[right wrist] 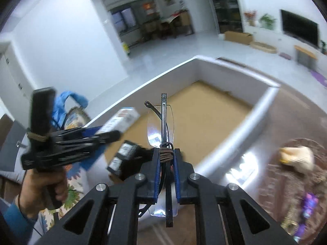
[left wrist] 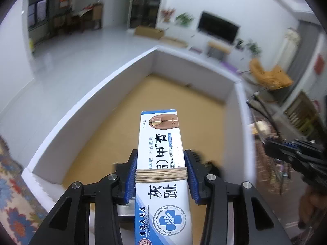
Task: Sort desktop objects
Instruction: 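Lift the nail cream box and eyeglasses over the cardboard bin and open both tools, then bring both open tools back over the table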
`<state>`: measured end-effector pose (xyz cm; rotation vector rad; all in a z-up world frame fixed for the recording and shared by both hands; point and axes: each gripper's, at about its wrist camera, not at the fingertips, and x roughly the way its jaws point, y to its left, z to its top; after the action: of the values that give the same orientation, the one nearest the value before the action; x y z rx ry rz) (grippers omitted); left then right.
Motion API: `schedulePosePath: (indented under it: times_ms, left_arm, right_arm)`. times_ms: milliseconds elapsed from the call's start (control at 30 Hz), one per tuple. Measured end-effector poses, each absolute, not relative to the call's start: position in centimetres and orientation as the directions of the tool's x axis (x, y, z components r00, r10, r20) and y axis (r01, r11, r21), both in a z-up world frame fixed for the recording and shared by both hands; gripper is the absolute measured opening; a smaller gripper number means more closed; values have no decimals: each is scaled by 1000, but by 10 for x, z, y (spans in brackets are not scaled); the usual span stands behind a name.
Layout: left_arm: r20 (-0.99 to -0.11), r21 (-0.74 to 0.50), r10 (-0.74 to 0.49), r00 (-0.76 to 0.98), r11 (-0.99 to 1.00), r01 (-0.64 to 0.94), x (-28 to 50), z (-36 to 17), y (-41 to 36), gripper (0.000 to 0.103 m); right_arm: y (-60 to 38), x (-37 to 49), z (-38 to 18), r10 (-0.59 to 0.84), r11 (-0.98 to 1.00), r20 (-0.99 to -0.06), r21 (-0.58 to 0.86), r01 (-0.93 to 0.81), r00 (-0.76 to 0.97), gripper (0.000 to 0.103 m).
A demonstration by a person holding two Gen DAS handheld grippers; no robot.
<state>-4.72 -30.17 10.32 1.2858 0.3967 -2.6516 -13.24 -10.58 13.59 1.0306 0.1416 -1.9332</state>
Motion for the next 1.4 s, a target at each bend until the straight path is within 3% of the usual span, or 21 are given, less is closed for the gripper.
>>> schedulePosePath:
  times_ms: [67,100,133,167,200,233,433,533,600,667,800,967,1067,1167,1300,1400]
  left_arm:
    - [-834,-137,-65,-548,-938,320,-51,82,-316,46]
    - [-844,-136,-66,-532,-934,331,-51,76,-319,48]
    - [-851,-143,-60,-521,-929,341,-48,69,-320,58]
    - [-850,-153,-57,-524,-925,347,-44,66,-321,72]
    - [-842,-154,-62,-535,-924,350,-40,66,-319,77]
    - [-832,-150,-71,-550,-926,347,-36,69,-315,82]
    - [-788,-102,-79,-610,-961,256,-26,92,-257,84]
    - [-748,-151,18,-663,-978,145,-24,110,-209,84]
    - [-718,-184,116,-687,-983,27,-21,118,-159,85]
    - [-703,-202,198,-683,-976,-74,-19,118,-118,101]
    - [-746,-216,307,-591,-951,-222,-33,81,-31,103]
    - [-847,-125,194,-495,-978,-170,-64,2,14,103]
    - [-831,18,62,-552,-990,-139,-76,-17,30,103]
    - [-824,6,71,-562,-991,-135,-91,-20,31,103]
    - [-812,1,93,-577,-987,-161,-129,-22,40,103]
    - [-813,-1,123,-570,-978,-209,-145,-21,44,103]
  right_arm:
    - [-128,-125,122,-661,-561,-724,301,771,-198,14]
    - [-139,-121,113,-650,-554,-741,309,773,-169,21]
    - [-145,-121,102,-638,-548,-757,319,773,-140,29]
    - [-148,-119,96,-630,-550,-766,322,771,-129,48]
    - [-148,-117,91,-631,-554,-764,324,767,-133,64]
    - [-146,-116,90,-637,-559,-758,324,763,-145,68]
    - [-85,-112,95,-653,-605,-712,285,744,-258,70]
    - [-30,-111,95,-633,-668,-677,232,707,-376,83]
    - [20,-107,91,-587,-736,-657,188,650,-474,88]
    - [75,-103,79,-506,-810,-657,139,569,-559,89]
    - [164,-106,45,-315,-902,-714,20,431,-625,89]
    - [239,-105,-1,-155,-948,-784,-53,314,-601,89]
    - [263,-107,-14,-141,-960,-799,-32,277,-584,90]
    - [267,-109,-11,-141,-962,-798,-28,270,-586,90]
    - [269,-118,-13,-136,-968,-815,-12,251,-563,103]
    - [266,-122,-16,-130,-969,-816,-16,246,-564,103]
